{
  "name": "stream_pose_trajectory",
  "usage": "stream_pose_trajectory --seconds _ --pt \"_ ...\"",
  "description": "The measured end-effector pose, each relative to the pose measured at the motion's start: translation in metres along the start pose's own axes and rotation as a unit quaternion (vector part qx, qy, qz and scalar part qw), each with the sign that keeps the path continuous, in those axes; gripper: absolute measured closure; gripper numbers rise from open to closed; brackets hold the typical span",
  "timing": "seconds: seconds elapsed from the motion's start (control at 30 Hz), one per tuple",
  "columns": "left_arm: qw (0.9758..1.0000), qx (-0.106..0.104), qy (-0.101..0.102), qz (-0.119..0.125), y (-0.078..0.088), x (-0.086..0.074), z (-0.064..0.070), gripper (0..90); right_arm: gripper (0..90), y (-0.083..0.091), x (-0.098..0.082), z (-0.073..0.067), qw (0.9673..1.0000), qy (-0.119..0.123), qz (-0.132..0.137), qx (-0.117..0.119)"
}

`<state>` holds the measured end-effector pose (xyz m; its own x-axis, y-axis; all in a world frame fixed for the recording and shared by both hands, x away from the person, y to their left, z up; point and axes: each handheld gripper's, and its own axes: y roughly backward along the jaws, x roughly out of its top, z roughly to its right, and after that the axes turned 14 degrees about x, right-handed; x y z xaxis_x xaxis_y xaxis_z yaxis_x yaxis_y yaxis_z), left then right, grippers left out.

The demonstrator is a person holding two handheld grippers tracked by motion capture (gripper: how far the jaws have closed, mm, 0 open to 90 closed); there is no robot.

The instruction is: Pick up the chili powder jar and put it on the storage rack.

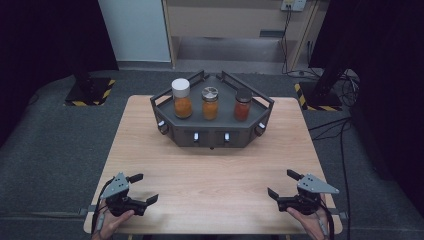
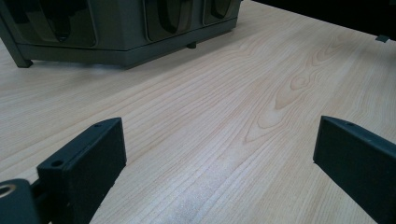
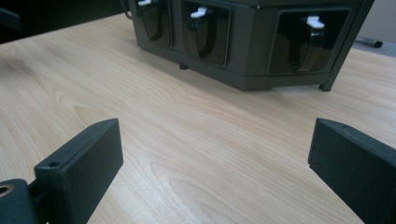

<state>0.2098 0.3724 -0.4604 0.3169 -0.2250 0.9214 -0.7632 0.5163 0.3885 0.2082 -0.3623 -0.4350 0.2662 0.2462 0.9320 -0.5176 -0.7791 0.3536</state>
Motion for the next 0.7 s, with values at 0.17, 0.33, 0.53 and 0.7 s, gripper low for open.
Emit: stream_pose_trajectory --seconds 0.17,0.33,0.53,0.7 --pt "1.0 -0.001 -0.002 0.0 -0.0002 0.0001 0.0002 1.7 3.2 -0.0013 0.0001 -0.0003 1.0 0.003 -0.006 0.003" --pt "1.0 -0.003 -0.005 -0.003 -0.0013 0.0008 0.0005 1.7 3.5 -0.0009 -0.0013 0.0011 1.0 0.002 -0.002 0.004" --pt "1.0 -0.002 -0.005 -0.003 -0.0012 0.0011 0.0009 1.7 3.5 -0.0001 -0.0019 0.0015 1.0 -0.001 0.0 0.003" --pt "1.0 -0.002 -0.005 -0.003 -0.0011 0.0011 0.0009 1.7 3.5 0.0 -0.0019 0.001 1.0 0.0 0.0 0.002"
